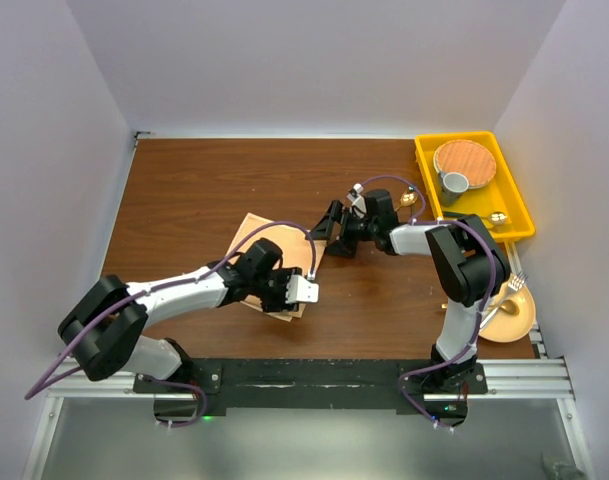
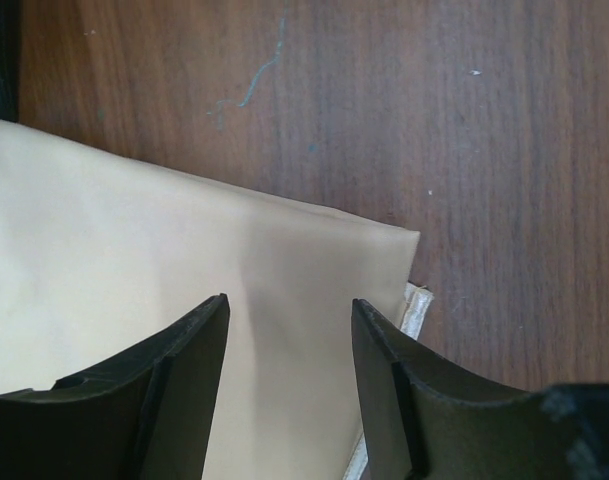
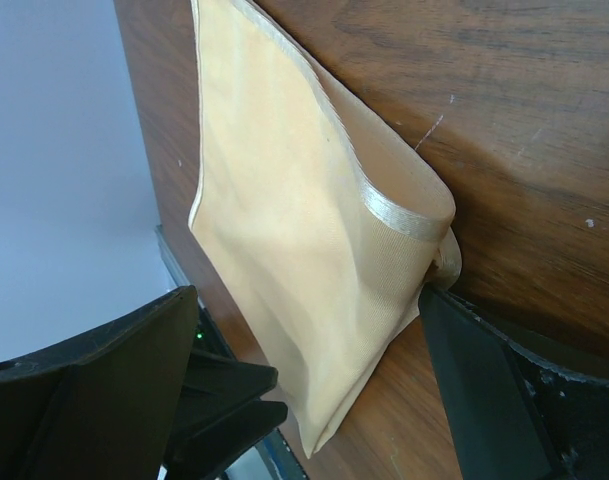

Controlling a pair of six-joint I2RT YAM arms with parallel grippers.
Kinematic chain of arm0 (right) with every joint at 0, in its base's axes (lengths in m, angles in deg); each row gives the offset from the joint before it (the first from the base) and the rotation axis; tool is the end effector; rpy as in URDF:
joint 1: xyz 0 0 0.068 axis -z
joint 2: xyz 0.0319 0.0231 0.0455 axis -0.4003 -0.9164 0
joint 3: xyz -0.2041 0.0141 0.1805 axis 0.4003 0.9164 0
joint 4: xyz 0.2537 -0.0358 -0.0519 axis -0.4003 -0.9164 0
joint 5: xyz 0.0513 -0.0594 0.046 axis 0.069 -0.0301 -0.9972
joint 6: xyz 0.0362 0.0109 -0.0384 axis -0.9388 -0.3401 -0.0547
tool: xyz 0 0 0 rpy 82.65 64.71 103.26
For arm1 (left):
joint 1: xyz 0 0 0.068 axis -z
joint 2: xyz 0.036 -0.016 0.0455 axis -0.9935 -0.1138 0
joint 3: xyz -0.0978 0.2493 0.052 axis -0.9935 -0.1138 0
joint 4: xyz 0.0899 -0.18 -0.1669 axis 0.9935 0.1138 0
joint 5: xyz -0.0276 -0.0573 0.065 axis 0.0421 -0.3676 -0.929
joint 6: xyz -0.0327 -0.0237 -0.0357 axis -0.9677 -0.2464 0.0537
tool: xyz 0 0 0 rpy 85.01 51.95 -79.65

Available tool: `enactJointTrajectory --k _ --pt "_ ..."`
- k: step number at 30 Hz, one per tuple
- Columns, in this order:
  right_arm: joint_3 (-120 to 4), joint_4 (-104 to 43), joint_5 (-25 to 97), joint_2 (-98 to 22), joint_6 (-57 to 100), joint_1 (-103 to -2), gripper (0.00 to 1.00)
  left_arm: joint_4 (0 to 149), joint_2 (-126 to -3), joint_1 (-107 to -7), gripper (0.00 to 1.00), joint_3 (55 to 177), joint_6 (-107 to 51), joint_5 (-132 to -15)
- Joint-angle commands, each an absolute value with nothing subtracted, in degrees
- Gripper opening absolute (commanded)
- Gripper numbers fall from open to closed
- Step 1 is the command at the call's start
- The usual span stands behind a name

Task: Fold the napkin into a case and place the utensils inside
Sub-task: Smooth out the lower triangle-folded napkin from the folded napkin.

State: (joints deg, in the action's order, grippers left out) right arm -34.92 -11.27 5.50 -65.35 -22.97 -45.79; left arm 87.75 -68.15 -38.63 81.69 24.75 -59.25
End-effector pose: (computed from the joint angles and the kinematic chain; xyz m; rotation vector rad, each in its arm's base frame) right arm 0.3356 0.1606 0.1322 0.2046 2.4447 1.3803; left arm 0.1748 -0.1928 0.1702 1.7949 1.6820 -0.5126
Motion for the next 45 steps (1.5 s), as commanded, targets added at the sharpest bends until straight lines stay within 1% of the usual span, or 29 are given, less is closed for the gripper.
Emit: enactJointTrajectory --k 1,7,10,11,14,22,24,27,30,31,36,37,40,45 --pt "-36.2 -17.38 11.35 -64.89 -18.77 -46.36 0.98 88.07 -68.71 -37.42 0.55 81.55 30.22 -57.23" --pt "-36.72 -18.96 12.4 -64.8 -17.89 -46.89 0.98 88.34 -69.41 -36.27 0.48 81.64 30.67 -56.96" --pt "-37.07 -19.92 12.93 -64.62 -17.1 -47.06 0.98 89.22 -69.85 -35.66 0.43 82.25 31.28 -56.09" --pt "-37.16 -20.19 13.28 -64.62 -16.75 -47.15 0.98 89.48 -69.85 -35.22 0.39 82.43 31.37 -55.74" --pt "-37.52 -21.24 14.07 -64.36 -16.05 -47.24 0.98 90.89 -70.03 -34.34 0.36 82.69 31.81 -55.3" --pt "-37.69 -23.09 16.8 -62.95 -15.78 -48.12 0.98 89.66 -71.17 -33.29 0.4 83.04 30.41 -56.96" --pt "-38.04 -23.53 17.24 -62.69 -15.78 -48.38 0.98 89.31 -71.35 -33.28 0.4 83.13 30.14 -57.23" --pt "-38.48 -24.15 17.59 -62.77 -15.78 -48.73 0.98 89.22 -71.52 -33.19 0.37 83.13 30.32 -57.4" --pt "-38.66 -24.41 18.03 -62.86 -15.69 -48.82 0.98 89.4 -71.44 -33.19 0.31 83.04 30.49 -57.4" --pt "-38.66 -24.5 18.03 -62.86 -15.52 -48.82 0.98 89.4 -71.18 -33.19 0.27 83.04 30.49 -57.4" --pt "-38.92 -25.64 18.99 -62.77 -14.55 -48.82 0.98 90.98 -70.21 -33.19 0.14 83.04 30.76 -57.49" --pt "-38.92 -25.81 19.0 -62.86 -14.29 -48.91 0.98 91.24 -69.77 -33.19 0.09 82.96 30.85 -57.66" --pt "-39.19 -26.25 19.35 -62.95 -13.94 -48.82 0.98 92.29 -68.8 -33.19 0.0 82.6 30.76 -58.02" --pt "-39.71 -26.87 19.7 -63.3 -13.41 -48.91 0.98 93.88 -67.05 -33.19 0.0 82.25 30.67 -57.67"
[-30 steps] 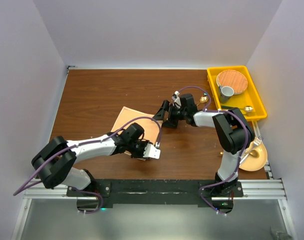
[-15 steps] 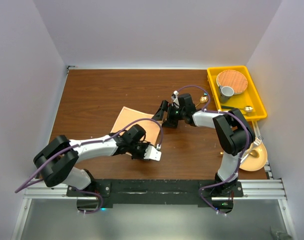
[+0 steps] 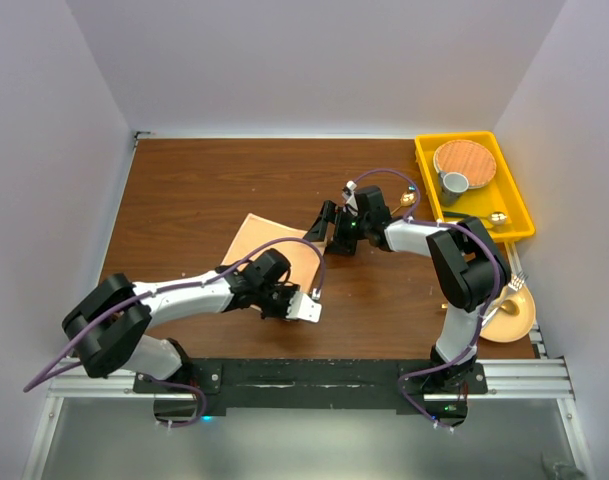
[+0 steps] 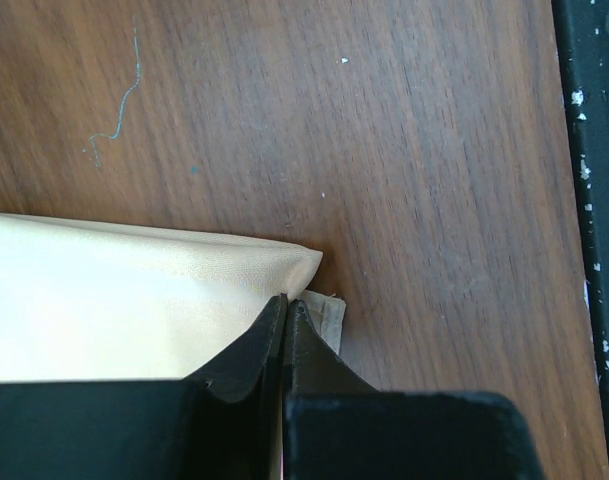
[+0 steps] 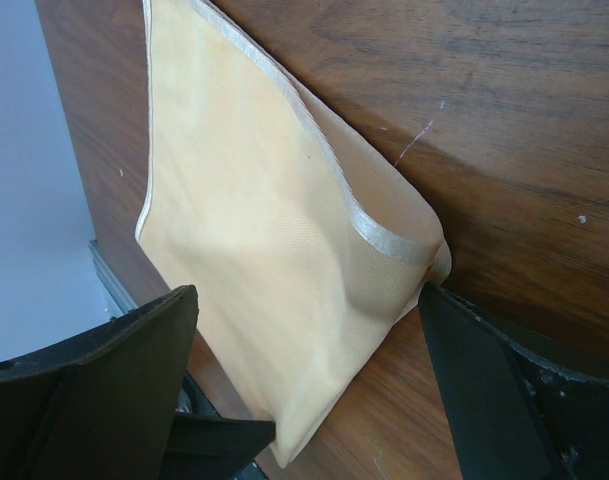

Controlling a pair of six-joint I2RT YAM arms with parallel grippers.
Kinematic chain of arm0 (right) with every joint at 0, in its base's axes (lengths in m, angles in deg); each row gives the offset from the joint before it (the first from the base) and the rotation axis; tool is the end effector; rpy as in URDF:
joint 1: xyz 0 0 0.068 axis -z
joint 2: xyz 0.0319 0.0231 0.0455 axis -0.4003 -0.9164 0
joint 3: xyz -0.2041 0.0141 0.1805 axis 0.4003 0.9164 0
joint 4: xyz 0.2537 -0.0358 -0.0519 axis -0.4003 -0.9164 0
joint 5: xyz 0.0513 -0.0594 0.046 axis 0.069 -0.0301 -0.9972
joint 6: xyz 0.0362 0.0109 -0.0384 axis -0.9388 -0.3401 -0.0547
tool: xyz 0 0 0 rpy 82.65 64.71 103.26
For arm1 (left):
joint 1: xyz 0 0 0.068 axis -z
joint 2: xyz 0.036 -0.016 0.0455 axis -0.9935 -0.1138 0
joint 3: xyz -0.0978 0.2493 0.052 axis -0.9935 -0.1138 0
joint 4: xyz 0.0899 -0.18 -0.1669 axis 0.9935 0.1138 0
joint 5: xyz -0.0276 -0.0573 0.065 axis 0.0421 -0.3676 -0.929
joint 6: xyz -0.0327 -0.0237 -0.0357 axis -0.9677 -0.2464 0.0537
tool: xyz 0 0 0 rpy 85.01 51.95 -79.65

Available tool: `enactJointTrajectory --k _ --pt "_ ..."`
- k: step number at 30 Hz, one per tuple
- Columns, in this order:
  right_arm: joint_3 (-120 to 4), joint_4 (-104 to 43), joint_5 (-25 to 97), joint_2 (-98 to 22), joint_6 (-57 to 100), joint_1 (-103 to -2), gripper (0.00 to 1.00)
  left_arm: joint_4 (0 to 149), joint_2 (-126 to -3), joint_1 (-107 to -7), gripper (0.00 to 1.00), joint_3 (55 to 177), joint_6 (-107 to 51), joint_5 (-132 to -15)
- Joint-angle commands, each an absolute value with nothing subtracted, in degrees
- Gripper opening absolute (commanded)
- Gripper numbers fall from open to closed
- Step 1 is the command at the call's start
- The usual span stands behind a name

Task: Fold the napkin into a case and place the utensils inside
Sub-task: Smooth out the lower triangle-folded napkin from the folded napkin.

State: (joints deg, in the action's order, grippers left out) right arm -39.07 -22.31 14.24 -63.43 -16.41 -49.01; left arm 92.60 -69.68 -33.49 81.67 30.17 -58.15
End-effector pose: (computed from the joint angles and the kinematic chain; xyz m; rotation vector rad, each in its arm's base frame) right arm 0.3325 0.1772 0.1467 0.1303 2.5033 1.1614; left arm 0.1523 -0.2033 0.1590 2.0092 1.5921 -0.5534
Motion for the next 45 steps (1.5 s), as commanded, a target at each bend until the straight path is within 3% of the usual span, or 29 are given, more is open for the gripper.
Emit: enactJointTrajectory --k 1,28,39,43,45 --pt "-39.8 -26.96 19.79 -63.3 -13.32 -49.0 0.98 94.4 -66.95 -33.19 0.0 82.34 30.5 -57.58" --pt "-40.94 -28.98 21.37 -62.95 -10.51 -50.14 0.98 100.47 -62.03 -33.28 0.0 80.85 29.53 -57.75" --pt "-41.82 -29.77 19.97 -61.28 -9.01 -50.93 0.98 95.29 -66.86 -33.37 0.0 78.3 27.68 -58.37" --pt "-43.84 -33.72 17.68 -59.27 -6.39 -51.02 0.98 96.34 -66.78 -35.03 0.28 79.08 26.54 -57.85" --pt "-46.2 -37.65 16.54 -58.3 -3.22 -50.76 0.98 98.79 -65.9 -36.26 0.36 80.31 25.75 -55.56"
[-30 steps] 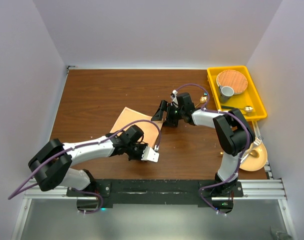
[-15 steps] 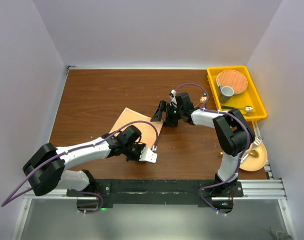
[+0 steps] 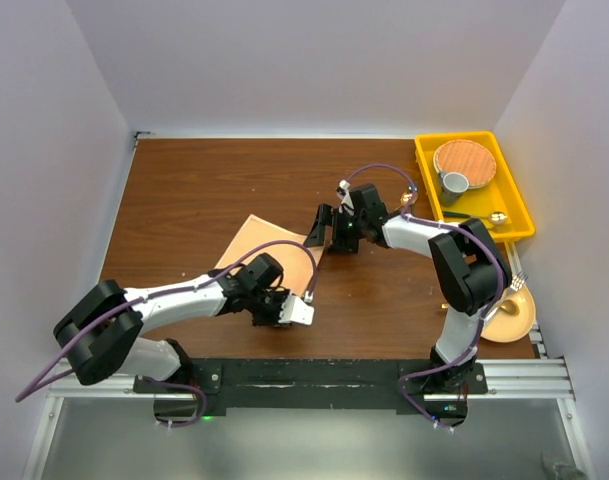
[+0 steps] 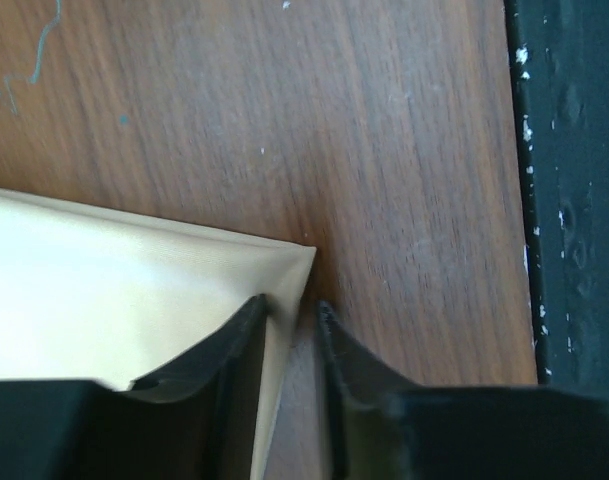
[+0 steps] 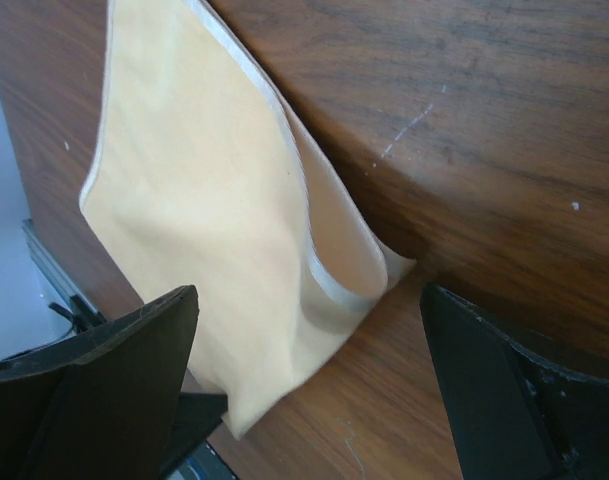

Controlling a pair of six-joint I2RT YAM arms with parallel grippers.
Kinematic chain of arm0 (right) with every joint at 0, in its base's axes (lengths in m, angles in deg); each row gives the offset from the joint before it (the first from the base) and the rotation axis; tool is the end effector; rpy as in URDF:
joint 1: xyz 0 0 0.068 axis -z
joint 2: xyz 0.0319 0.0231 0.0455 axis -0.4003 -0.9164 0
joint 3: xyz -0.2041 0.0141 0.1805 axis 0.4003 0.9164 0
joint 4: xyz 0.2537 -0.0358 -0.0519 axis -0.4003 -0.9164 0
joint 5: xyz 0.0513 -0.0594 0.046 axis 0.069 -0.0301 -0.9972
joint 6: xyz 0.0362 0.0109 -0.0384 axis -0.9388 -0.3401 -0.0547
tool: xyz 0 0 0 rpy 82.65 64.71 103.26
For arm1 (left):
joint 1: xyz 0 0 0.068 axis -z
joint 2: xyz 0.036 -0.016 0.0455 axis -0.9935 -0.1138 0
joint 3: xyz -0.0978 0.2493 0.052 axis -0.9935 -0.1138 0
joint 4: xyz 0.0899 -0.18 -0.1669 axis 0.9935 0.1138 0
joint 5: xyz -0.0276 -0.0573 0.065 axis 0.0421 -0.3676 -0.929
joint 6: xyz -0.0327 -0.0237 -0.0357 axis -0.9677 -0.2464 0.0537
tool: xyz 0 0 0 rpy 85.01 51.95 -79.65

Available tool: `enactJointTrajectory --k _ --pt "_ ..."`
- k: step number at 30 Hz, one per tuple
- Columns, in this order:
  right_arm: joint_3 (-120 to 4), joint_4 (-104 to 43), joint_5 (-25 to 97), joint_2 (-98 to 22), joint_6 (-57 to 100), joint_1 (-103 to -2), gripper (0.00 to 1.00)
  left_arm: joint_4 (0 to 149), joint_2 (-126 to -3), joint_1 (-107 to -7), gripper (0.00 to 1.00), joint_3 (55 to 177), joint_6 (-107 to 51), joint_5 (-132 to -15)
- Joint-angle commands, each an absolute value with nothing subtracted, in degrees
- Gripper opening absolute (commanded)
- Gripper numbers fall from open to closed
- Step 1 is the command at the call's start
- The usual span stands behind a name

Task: Fold the napkin into a case and place the utensils inside
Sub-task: Smooth out the lower triangle-folded napkin from the folded napkin.

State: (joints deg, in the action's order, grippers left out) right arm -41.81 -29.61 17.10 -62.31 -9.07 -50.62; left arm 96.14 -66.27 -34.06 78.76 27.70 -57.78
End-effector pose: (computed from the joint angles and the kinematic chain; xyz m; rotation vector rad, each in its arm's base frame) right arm 0.3289 0.1855 0.1571 -0.0161 2.5354 1.0447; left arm 0.1416 -0.1872 0.1553 1.9996 1.6900 -0.5824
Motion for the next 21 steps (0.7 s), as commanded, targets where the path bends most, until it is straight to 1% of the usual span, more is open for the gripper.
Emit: enactJointTrajectory --k 1,3,5,7,9,10,11,14,18,21 --pt "-47.17 -39.25 14.71 -57.68 -0.52 -50.67 0.98 99.85 -64.68 -37.31 0.41 81.8 25.49 -54.86" --pt "-50.69 -44.96 12.77 -57.06 3.09 -50.58 0.98 103.18 -62.57 -38.9 0.44 84.34 24.79 -52.93" --pt "-53.23 -49.08 11.36 -56.1 5.13 -50.4 0.97 105.82 -61.16 -40.39 0.45 86.81 23.39 -50.91" --pt "-54.74 -51.03 9.77 -54.96 7.59 -50.4 0.94 107.84 -59.84 -43.64 0.45 88.48 21.98 -49.15" --pt "-55.45 -49.73 7.94 -53.9 7.43 -50.4 0.83 108.9 -59.57 -47.51 0.44 90.25 21.62 -48.35" --pt "-55.36 -46.85 7.31 -53.55 6.47 -50.4 0.77 109.34 -59.57 -48.74 0.44 90.51 21.18 -48.26" --pt "-55.01 -45.43 6.18 -53.72 5.24 -50.49 0.63 109.26 -59.83 -50.14 0.43 90.6 20.83 -48.18" --pt "-54.57 -41.2 3.62 -56.17 0.92 -52.68 0.46 109.08 -62.89 -57.95 0.36 90.86 20.39 -46.68" --pt "-52.46 -37.25 2.48 -59.86 -3.03 -53.74 0.4 109.44 -67.91 -63.51 0.28 92.09 21.0 -47.11" --pt "-51.67 -36.98 2.04 -63.2 -2.25 -53.66 0.35 109.52 -70.64 -67.2 0.23 92.36 21.88 -47.82"
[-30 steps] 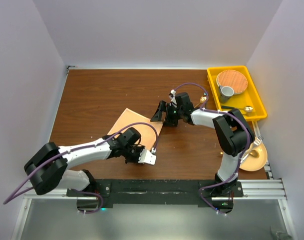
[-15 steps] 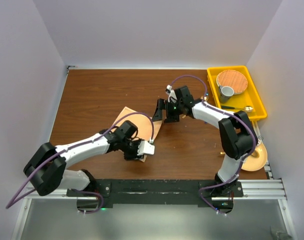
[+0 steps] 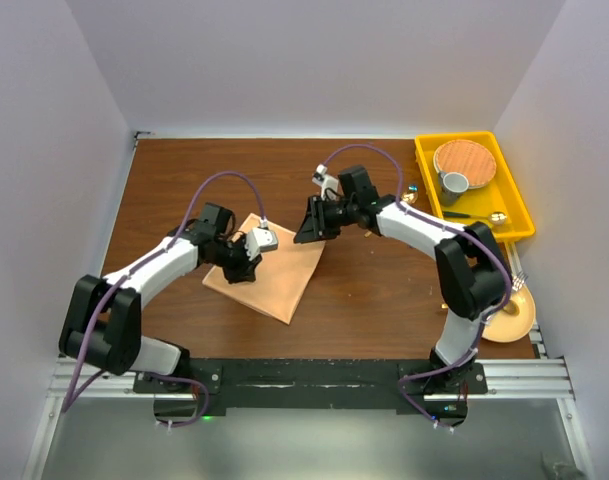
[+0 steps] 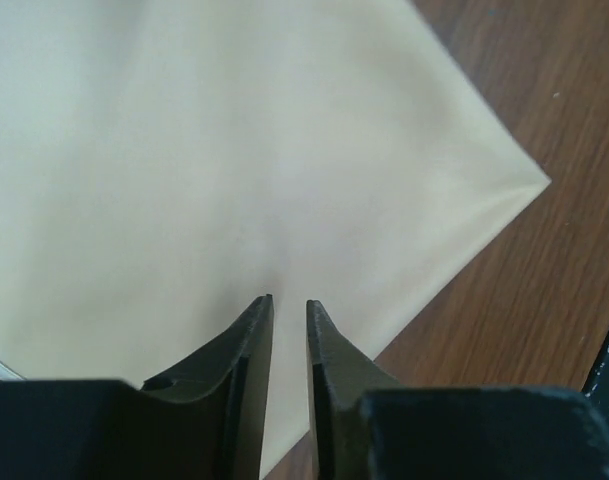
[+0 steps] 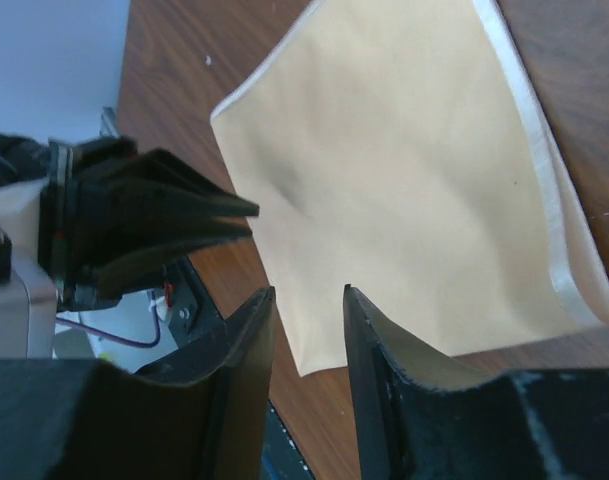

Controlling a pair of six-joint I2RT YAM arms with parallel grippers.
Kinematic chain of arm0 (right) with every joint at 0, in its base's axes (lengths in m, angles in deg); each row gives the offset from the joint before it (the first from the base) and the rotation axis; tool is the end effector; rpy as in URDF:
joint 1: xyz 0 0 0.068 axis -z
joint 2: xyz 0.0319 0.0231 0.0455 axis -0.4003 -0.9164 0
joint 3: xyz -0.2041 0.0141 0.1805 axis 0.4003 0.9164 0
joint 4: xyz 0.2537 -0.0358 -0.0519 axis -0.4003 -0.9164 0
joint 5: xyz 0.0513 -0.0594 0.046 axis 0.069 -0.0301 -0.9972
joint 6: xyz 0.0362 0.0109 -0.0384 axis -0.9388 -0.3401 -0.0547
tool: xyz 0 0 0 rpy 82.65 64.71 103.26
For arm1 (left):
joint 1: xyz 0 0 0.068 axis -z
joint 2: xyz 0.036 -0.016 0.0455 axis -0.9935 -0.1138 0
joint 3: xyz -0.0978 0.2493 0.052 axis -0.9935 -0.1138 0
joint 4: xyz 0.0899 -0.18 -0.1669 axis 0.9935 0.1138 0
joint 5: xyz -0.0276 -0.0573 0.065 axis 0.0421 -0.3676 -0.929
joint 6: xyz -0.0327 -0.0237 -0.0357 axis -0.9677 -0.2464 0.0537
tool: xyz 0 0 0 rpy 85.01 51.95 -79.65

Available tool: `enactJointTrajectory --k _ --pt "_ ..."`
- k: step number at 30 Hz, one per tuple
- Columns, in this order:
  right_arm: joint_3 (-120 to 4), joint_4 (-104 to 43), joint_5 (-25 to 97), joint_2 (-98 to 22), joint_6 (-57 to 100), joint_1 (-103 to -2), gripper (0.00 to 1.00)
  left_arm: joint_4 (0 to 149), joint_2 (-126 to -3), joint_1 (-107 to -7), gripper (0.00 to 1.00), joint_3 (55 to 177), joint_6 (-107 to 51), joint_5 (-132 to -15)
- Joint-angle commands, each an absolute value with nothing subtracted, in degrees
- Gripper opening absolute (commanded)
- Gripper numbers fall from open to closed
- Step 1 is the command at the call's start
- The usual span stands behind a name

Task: Fold the napkin into a case and place the utensils inside
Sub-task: Smooth out the lower triangle-folded napkin from the folded napkin.

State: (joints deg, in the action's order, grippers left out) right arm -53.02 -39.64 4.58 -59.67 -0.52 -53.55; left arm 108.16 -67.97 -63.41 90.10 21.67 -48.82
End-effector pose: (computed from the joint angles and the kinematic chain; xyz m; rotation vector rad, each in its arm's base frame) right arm 0.3296 0.2158 0.2228 -0.4098 2.4214 1.2748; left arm 0.2322 -0.1052 0.1959 1.3844 2.1379 -0.6489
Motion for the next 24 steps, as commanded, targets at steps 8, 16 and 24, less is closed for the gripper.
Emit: enactJointTrajectory --k 8,16,24 --pt "-52.02 -38.38 3.7 -70.15 3.37 -52.08 0.33 112.6 -73.02 -68.79 0.14 88.42 32.95 -52.48" --pt "-58.41 -45.74 2.04 -75.86 13.99 -51.46 0.35 118.57 -74.77 -66.51 0.12 86.13 35.95 -48.09" --pt "-70.55 -60.86 -4.72 -78.07 29.81 -51.37 0.45 118.58 -71.7 -59.3 0.13 83.74 32.35 -47.03"
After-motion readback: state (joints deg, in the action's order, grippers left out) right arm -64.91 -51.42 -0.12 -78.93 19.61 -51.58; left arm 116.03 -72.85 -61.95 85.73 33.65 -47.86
